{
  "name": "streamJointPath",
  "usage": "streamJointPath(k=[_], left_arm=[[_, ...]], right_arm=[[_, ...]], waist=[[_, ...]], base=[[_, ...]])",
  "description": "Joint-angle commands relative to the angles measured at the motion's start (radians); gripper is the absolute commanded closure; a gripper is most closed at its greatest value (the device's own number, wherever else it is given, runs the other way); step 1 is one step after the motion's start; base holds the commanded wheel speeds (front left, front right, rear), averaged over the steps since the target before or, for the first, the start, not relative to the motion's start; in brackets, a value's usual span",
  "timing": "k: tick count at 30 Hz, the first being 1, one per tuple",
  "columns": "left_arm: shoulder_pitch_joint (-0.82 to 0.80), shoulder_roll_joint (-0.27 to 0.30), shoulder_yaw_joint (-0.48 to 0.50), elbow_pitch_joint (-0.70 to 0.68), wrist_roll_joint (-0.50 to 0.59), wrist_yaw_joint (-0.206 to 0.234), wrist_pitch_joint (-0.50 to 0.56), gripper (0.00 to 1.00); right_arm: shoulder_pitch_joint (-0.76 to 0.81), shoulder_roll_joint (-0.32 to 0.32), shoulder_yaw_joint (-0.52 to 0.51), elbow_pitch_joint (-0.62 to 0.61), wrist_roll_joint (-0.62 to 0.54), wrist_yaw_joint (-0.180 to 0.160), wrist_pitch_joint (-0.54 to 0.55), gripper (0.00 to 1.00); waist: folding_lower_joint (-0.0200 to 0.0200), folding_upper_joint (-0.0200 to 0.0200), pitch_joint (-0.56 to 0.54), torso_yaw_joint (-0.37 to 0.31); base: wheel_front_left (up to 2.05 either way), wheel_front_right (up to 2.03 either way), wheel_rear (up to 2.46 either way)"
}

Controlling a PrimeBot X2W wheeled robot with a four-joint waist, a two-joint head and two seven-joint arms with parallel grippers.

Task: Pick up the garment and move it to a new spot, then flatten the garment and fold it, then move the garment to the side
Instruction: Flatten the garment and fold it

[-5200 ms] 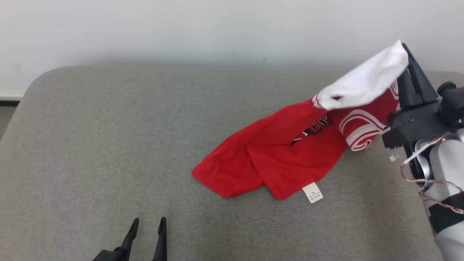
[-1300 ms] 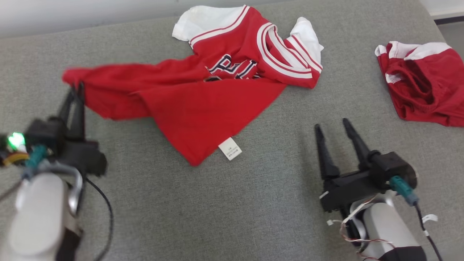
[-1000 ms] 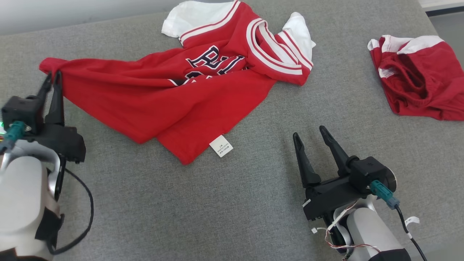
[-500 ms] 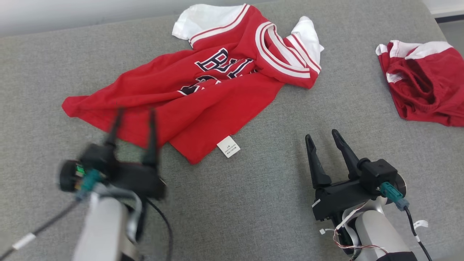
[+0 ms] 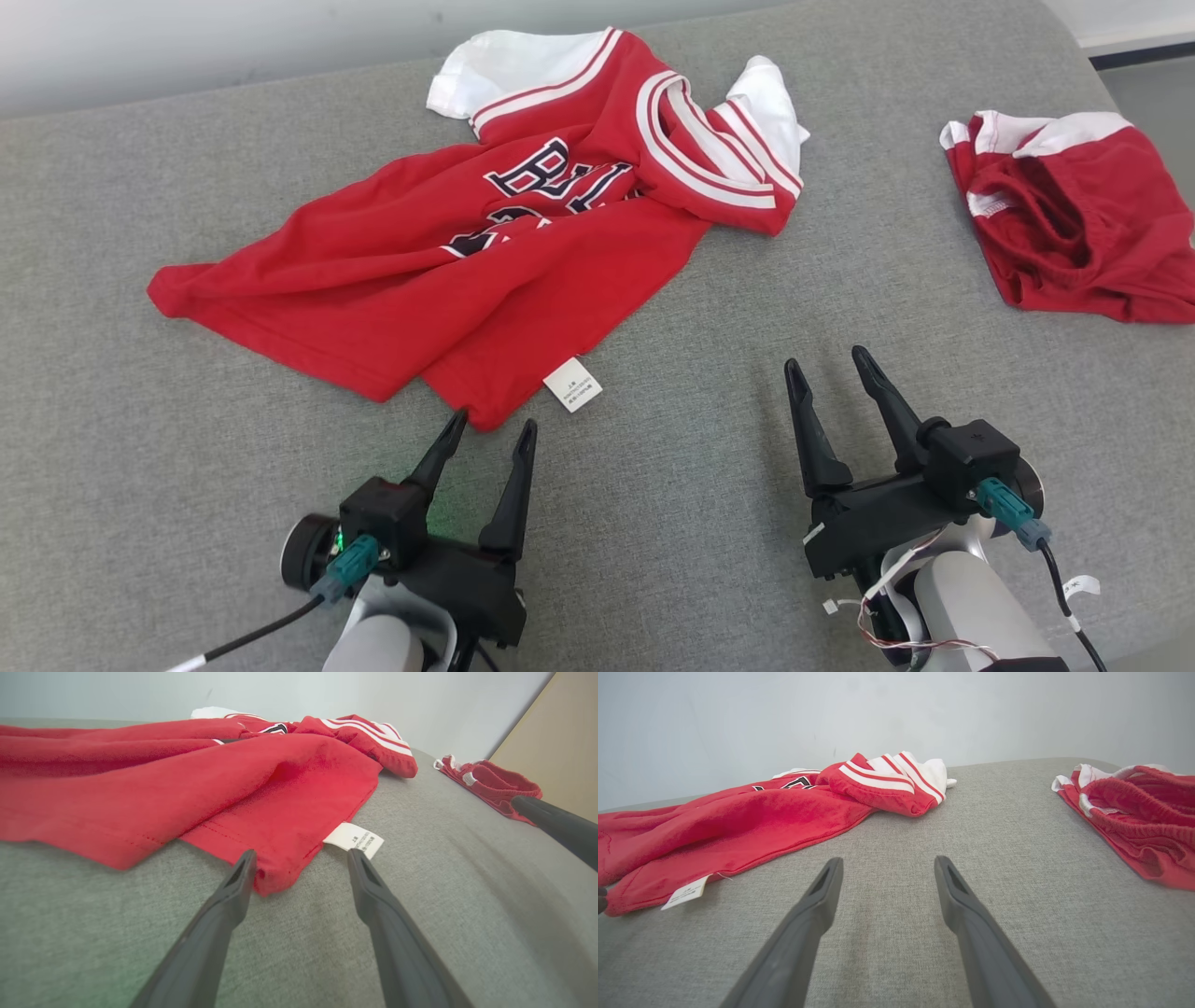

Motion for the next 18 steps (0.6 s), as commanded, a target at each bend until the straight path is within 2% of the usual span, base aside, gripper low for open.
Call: streamJointPath(k=[1,9,16,18], left_arm=[[0.016,0.002,0.001,0.004,0.0,-0.002,-0.003,0.0],[0.028,0.002,0.038,0.02,-0.002,0.003,-0.003,0.0],[0.004,0.001,0.033,0.023,-0.032,-0.001,-0.003,0.0],[-0.005,0.001,0.034,0.024,-0.033,-0.001,-0.003,0.14]], right_arm=[[0.009,0.005,-0.002,-0.004,-0.004,-0.003,0.0,0.0],[-0.007,0.002,0.005,-0.001,0.0,-0.003,0.0,0.0],[-0.006,0.003,0.016,-0.002,0.006,-0.003,0.0,0.0],[-0.003,0.0,0.016,0.0,0.008,-0.003,0.0,0.0]], waist=[[0.0001,-0.0001,0.001,-0.002],[0.0001,-0.0001,0.005,-0.019],[0.0001,-0.0001,0.002,-0.033],[0.0001,-0.0001,0.002,-0.035]], base=[[0.0,0.0,0.0],[0.0,0.0,0.0],[0.0,0.0,0.0],[0.0,0.0,0.0]])
